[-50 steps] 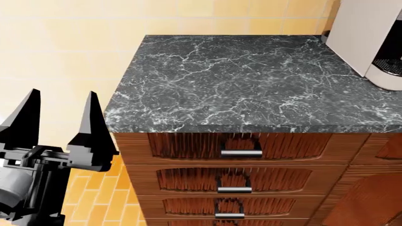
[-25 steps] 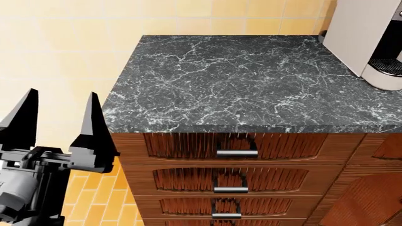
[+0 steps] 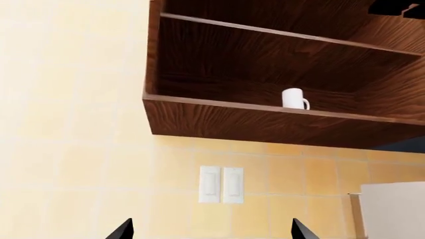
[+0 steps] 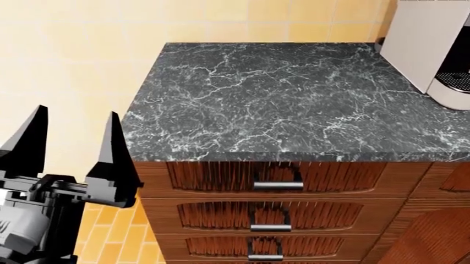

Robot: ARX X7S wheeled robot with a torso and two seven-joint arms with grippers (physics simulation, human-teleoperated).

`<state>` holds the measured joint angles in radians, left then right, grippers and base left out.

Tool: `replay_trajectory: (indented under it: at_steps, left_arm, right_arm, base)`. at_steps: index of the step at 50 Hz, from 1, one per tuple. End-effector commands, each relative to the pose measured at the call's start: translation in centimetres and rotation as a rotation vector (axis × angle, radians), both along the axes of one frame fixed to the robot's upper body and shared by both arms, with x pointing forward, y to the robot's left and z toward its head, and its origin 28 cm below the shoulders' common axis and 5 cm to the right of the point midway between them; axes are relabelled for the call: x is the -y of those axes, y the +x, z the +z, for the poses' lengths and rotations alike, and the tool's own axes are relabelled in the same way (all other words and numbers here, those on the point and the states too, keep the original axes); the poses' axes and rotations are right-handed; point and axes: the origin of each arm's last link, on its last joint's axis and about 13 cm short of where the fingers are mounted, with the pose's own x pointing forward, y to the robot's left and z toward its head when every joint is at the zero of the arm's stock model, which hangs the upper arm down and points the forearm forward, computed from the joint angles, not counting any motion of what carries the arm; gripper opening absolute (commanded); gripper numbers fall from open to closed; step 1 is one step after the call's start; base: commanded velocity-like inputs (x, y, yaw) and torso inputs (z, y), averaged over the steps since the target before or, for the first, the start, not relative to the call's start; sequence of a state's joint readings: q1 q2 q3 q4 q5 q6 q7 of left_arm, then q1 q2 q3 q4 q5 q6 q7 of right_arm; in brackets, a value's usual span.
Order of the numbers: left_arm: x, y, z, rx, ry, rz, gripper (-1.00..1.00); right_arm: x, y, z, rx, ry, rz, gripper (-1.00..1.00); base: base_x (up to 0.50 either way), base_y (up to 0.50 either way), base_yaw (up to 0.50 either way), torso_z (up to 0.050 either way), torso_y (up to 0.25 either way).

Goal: Pick the mug from the cabinet, place it under the coffee machine dispenser, and press the start button.

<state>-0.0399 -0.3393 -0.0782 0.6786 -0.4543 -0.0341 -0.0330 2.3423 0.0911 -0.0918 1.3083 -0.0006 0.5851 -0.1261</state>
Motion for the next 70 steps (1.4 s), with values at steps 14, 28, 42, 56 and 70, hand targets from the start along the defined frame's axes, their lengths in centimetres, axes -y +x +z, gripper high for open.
replay_trajectory:
  at_steps: [14,28,42,56,70]
  left_arm:
    - [0.0,-0.2,-0.2,0.004,0.004,0.000,1.00]
    - [0.0,-0.3,-0.2,0.005,0.004,0.001,1.00]
    - [0.1,-0.3,-0.2,0.006,0.006,-0.004,1.00]
    - [0.0,-0.3,-0.3,0.004,0.003,0.000,1.00]
    - [0.0,-0.4,-0.4,0.002,0.000,0.001,1.00]
  right_arm:
    - [0.0,1.1,-1.0,0.007,-0.007,-0.005,1.00]
    - [0.0,1.3,-1.2,0.001,-0.005,-0.013,1.00]
    - [0.0,1.3,-1.2,0.000,-0.010,-0.010,1.00]
    - [0.1,1.3,-1.2,-0.002,-0.054,-0.011,1.00]
    - [0.0,1.3,-1.2,-0.004,-0.023,0.000,1.00]
  base:
    - [0.17,0.00,0.00,0.000,0.000]
    - [0.17,0.00,0.00,0.000,0.000]
    - [0.17,-0.08,0.00,0.000,0.000]
    - [0.16,0.05,0.00,0.000,0.000]
    - [0.02,0.02,0.00,0.000,0.000]
